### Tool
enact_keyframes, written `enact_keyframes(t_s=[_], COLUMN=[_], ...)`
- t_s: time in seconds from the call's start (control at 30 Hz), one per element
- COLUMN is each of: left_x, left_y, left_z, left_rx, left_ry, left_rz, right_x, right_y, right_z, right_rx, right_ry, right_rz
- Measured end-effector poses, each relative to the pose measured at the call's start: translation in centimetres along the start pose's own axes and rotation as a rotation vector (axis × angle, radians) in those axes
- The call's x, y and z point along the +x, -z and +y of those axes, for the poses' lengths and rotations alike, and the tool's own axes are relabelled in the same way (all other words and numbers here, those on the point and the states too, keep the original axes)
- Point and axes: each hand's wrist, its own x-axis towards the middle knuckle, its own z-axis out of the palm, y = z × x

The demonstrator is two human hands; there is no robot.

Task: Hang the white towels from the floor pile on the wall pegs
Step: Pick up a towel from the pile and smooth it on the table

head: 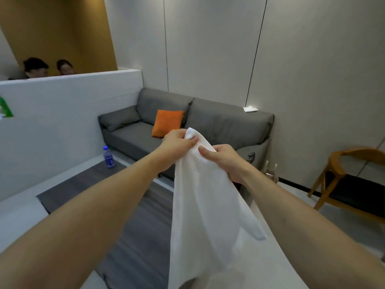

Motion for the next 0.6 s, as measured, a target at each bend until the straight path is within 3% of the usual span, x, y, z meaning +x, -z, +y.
enact_keyframes(t_s=[0.27,0.6], left_x=[7.6,11.6], left_y=[9.8,30.1], left_z=[-4.9,-14.5], left_rx=[0.142,0.237], left_ry=[0.037,0.251], left_rz=[0.51,0.968], right_x=[13.3,35.7], right_y=[-2.3,-15.7], right_z=[1.3,-3.3], right_rx=[-0.273,-0.682], right_ry=[-0.044,0.256], right_rz=[-0.344,-0.248])
